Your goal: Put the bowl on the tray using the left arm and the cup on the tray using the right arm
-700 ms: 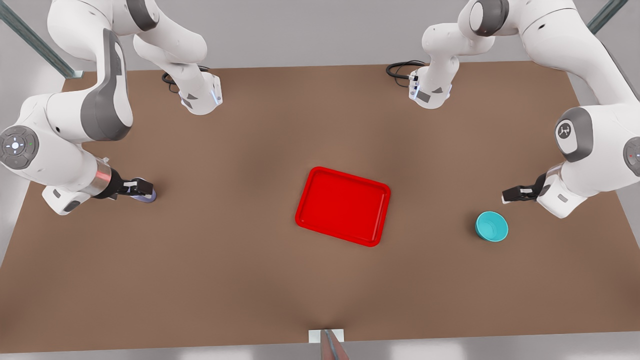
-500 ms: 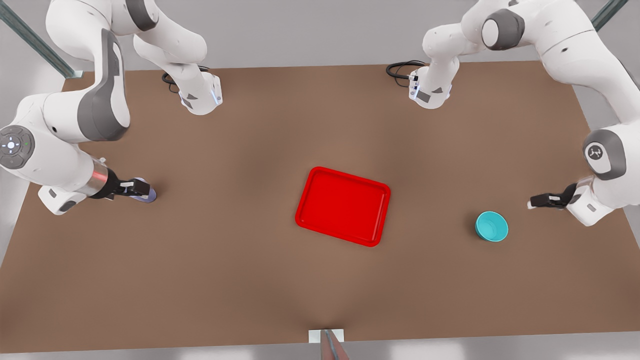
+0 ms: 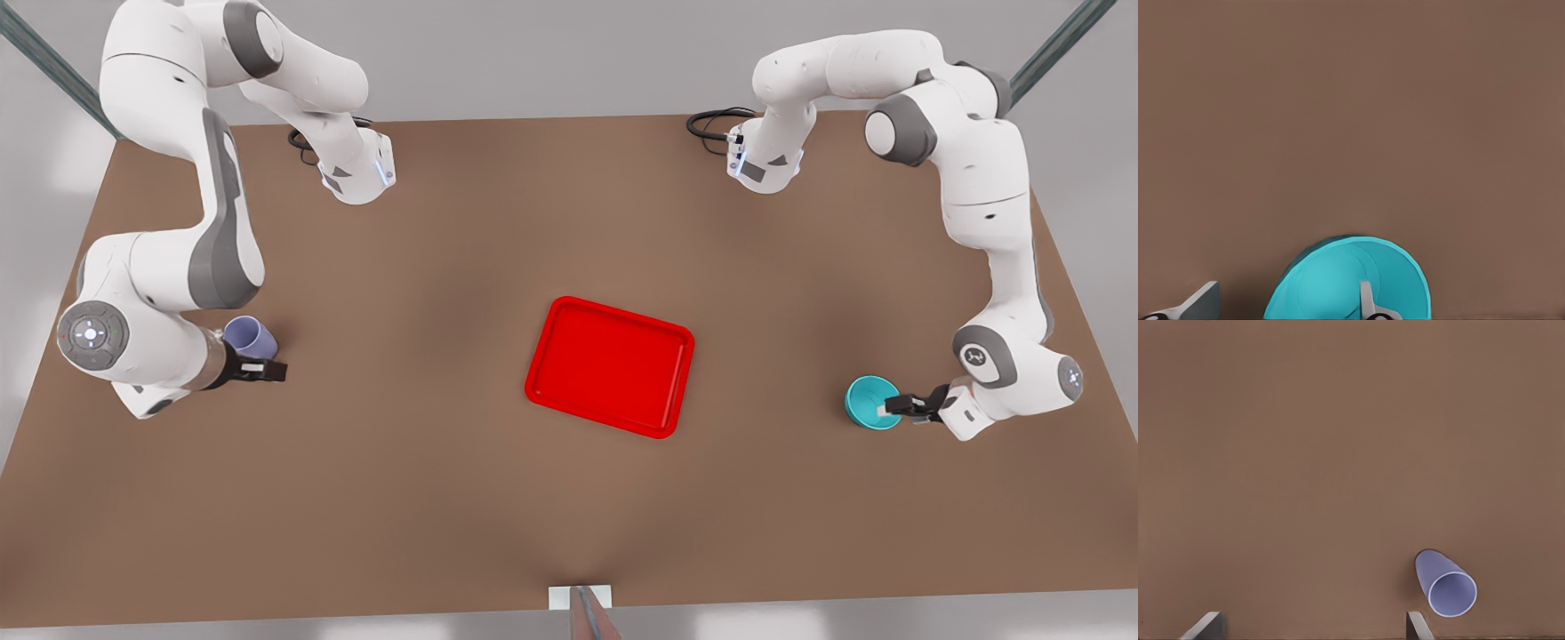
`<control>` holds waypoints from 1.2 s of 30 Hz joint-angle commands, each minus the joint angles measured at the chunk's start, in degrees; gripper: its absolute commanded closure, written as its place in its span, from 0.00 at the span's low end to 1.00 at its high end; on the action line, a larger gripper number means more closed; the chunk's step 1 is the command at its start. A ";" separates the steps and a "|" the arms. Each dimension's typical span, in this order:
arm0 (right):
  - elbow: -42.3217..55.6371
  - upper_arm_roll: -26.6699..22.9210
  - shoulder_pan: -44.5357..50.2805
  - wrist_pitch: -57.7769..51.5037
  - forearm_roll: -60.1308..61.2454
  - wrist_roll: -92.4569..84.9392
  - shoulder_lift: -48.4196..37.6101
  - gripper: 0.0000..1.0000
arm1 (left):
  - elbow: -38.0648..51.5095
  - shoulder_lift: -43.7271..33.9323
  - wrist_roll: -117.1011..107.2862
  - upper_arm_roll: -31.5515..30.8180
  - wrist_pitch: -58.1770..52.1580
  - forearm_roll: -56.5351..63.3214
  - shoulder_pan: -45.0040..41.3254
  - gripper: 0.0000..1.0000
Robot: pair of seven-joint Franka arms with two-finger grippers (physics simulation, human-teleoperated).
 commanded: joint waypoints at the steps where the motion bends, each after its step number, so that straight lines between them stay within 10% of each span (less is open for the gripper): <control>1: -0.09 0.01 -0.02 0.02 0.05 0.18 0.01 0.00 | -0.40 -0.01 0.00 -0.02 -0.01 -0.48 -0.10 0.00; 6: -16.69 0.10 -1.69 11.18 -0.48 -2.10 -5.70 0.00 | -0.75 0.78 0.44 -0.02 -0.01 -0.48 -0.28 0.03; 8: -20.48 0.10 -2.74 12.86 -0.21 -3.25 -7.99 0.00 | -0.66 0.78 0.26 -0.02 0.26 -0.48 -0.28 0.62; 9: -20.57 0.10 -2.83 12.86 -0.13 -3.25 -8.08 0.00 | -0.66 0.96 0.26 -0.02 0.26 -0.48 -0.28 0.67; 27: -8.44 0.01 -5.12 9.87 -1.09 -6.94 -5.44 0.00 | -0.22 -2.21 -4.04 -0.02 -0.09 -0.39 -2.30 0.79; 36: -8.88 0.01 -5.73 9.78 -1.53 -6.15 -5.27 0.00 | 2.59 -3.35 -39.10 -23.13 0.34 10.77 -9.32 0.79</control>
